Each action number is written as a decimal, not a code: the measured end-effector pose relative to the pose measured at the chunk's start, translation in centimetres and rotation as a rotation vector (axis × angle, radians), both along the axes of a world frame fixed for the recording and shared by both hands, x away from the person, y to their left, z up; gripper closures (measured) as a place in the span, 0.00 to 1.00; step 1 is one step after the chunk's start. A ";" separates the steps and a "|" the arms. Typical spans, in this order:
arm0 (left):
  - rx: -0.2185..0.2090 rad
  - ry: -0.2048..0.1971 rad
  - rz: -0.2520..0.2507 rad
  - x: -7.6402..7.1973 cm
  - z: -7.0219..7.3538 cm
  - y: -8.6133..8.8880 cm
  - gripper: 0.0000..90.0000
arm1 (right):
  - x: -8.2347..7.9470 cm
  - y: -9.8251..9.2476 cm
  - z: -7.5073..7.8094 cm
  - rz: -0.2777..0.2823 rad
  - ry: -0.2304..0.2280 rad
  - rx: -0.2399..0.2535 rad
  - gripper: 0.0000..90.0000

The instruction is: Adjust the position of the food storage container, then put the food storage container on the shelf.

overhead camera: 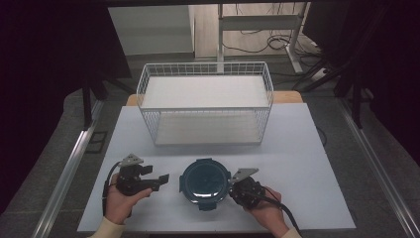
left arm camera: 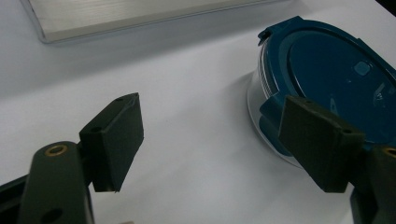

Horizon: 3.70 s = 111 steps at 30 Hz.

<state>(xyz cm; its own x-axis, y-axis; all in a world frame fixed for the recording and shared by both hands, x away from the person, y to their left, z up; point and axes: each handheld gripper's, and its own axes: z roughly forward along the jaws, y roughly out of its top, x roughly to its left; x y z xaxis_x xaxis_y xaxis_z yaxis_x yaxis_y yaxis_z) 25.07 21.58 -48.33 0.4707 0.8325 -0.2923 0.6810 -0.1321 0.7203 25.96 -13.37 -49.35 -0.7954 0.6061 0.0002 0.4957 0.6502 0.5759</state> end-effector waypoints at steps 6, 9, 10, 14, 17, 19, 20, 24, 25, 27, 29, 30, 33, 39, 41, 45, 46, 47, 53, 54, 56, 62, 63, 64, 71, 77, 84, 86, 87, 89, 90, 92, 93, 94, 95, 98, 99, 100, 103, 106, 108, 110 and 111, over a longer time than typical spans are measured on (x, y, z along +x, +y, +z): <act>-0.014 -0.006 -0.005 -0.2 0.2 0.1 0.24 | -1.0 -2.4 1.7 -0.005 -0.039 0.095 1.00; -0.012 -0.005 -0.006 -0.2 0.2 0.1 0.24 | -1.1 -3.5 2.3 -0.029 -0.062 0.128 1.00; -0.012 -0.005 -0.005 -0.2 0.3 0.1 0.24 | -1.1 -3.9 2.5 -0.046 -0.069 0.145 1.00; -0.020 -0.006 -0.008 -0.3 0.5 0.1 0.24 | -0.3 -5.5 3.0 -0.104 -0.070 0.245 0.99; -0.038 0.010 -0.008 -0.2 0.5 0.2 0.24 | 0.3 -6.1 2.9 -0.153 -0.077 0.306 0.62; -0.039 0.019 -0.015 -0.1 0.5 0.3 0.23 | 0.5 -6.2 2.7 -0.185 -0.102 0.309 0.50; -0.041 0.019 -0.016 -0.1 0.5 0.3 0.23 | 0.6 -6.3 2.6 -0.190 -0.095 0.316 0.47; -0.048 0.015 -0.018 -0.3 0.8 0.2 0.22 | 0.7 -6.7 2.4 -0.189 -0.069 0.342 0.44; -0.051 0.014 -0.020 -0.3 0.8 0.1 0.22 | 0.7 -7.0 2.4 -0.177 -0.049 0.371 0.43; -0.056 0.014 -0.029 -0.3 0.8 -0.2 0.22 | 0.7 -7.1 2.5 -0.173 -0.046 0.378 0.39; -0.056 0.018 -0.034 -0.3 0.7 -0.4 0.21 | 0.7 -7.1 2.6 -0.168 -0.046 0.371 0.35; -0.054 0.023 -0.028 -0.3 0.7 -0.5 0.20 | 0.7 -7.0 2.6 -0.167 -0.043 0.373 0.33; -0.058 0.028 -0.025 -0.3 0.8 -0.5 0.18 | 0.8 -6.9 2.6 -0.170 -0.025 0.373 0.30; -0.091 0.048 -0.030 -0.5 1.0 -0.4 0.17 | 1.2 -6.5 2.2 -0.183 0.015 0.375 0.27; -0.104 0.059 -0.037 -0.5 1.2 -0.4 0.17 | 1.2 -6.2 2.2 -0.176 0.027 0.380 0.28; -0.132 0.059 -0.049 -0.6 2.0 -1.0 0.17 | 1.7 -5.7 3.0 -0.187 0.053 0.423 0.25; -0.139 0.052 -0.055 -0.6 2.3 -1.1 0.17 | 1.8 -5.5 3.3 -0.188 0.051 0.424 0.24; -0.144 0.051 -0.058 -0.6 2.5 -1.2 0.17 | 1.9 -5.3 3.5 -0.188 0.053 0.422 0.23; -0.166 0.086 -0.081 -0.4 2.2 -1.1 0.17 | 2.7 -3.6 3.9 -0.207 0.068 0.431 0.20; -0.166 0.086 -0.081 -0.4 2.2 -1.1 0.17 | 2.8 -3.4 3.8 -0.212 0.074 0.432 0.20; -0.170 0.096 -0.088 -0.2 2.0 -1.2 0.17 | 3.0 -3.1 3.7 -0.215 0.081 0.431 0.20; -0.196 0.132 -0.102 0.6 1.2 -2.2 0.16 | 3.7 -1.8 3.1 -0.227 0.127 0.454 0.19; -0.204 0.143 -0.105 0.7 1.1 -2.4 0.16 | 3.7 -1.7 3.0 -0.228 0.130 0.458 0.19; -0.206 0.151 -0.109 0.9 0.9 -2.7 0.16 | 3.8 -1.8 2.9 -0.235 0.130 0.461 0.19; -0.232 0.204 -0.125 1.1 -0.2 -3.1 0.15 | 3.8 -2.2 2.0 -0.252 0.188 0.477 0.19; -0.252 0.259 -0.127 1.5 -1.5 -3.7 0.17 | 4.2 -1.6 0.7 -0.249 0.265 0.479 0.18; -0.326 0.318 -0.131 1.7 -2.8 -3.9 0.18 | 4.3 -1.3 -0.3 -0.250 0.322 0.483 0.17; -0.346 0.337 -0.139 1.8 -3.3 -4.1 0.19 | 4.2 -1.1 -0.5 -0.245 0.337 0.486 0.17; -0.348 0.344 -0.142 1.8 -3.4 -4.2 0.19 | 4.2 -0.9 -0.7 -0.246 0.358 0.489 0.17; -0.348 0.357 -0.143 1.8 -3.7 -4.5 0.20 | 4.2 -0.8 -1.0 -0.257 0.375 0.485 0.18; -0.348 0.357 -0.143 1.8 -3.7 -4.5 0.21 | 4.2 -0.8 -1.0 -0.257 0.375 0.485 0.18; -0.369 0.364 -0.149 1.8 -3.8 -4.5 0.23 | 4.2 -0.8 -1.3 -0.262 0.394 0.496 0.17; -0.382 0.375 -0.150 1.8 -4.0 -4.5 0.23 | 4.3 -0.8 -1.5 -0.267 0.406 0.504 0.18; -0.389 0.385 -0.151 1.8 -4.2 -4.5 0.24 | 4.2 -0.8 -1.5 -0.270 0.411 0.510 0.19; -0.399 0.400 -0.154 1.9 -4.4 -4.6 0.27 | 4.1 -0.6 -1.5 -0.270 0.415 0.517 0.20; -0.440 0.425 -0.160 1.9 -4.6 -4.8 0.32 | 4.0 -0.5 -1.6 -0.279 0.418 0.519 0.20; -0.438 0.426 -0.153 1.8 -4.6 -4.8 0.32 | 4.0 -0.5 -1.5 -0.285 0.424 0.519 0.20; -0.438 0.426 -0.153 1.8 -4.6 -4.8 0.32 | 4.0 -0.5 -1.5 -0.285 0.424 0.519 0.20; -0.442 0.435 -0.133 1.8 -4.5 -4.9 0.32 | 4.0 -0.8 -1.7 -0.314 0.450 0.549 0.25; -0.441 0.433 -0.131 1.7 -4.4 -4.9 0.34 | 4.1 -1.1 -1.7 -0.330 0.466 0.570 0.29; -0.442 0.424 -0.127 1.6 -4.2 -4.9 0.36 | 3.9 -1.4 -1.7 -0.334 0.471 0.587 0.31; -0.436 0.420 -0.131 1.5 -4.1 -4.8 0.37 | 3.7 -1.5 -1.6 -0.322 0.455 0.589 0.32; -0.436 0.411 -0.132 1.4 -4.1 -4.8 0.37 | 3.6 -1.5 -1.6 -0.320 0.449 0.590 0.32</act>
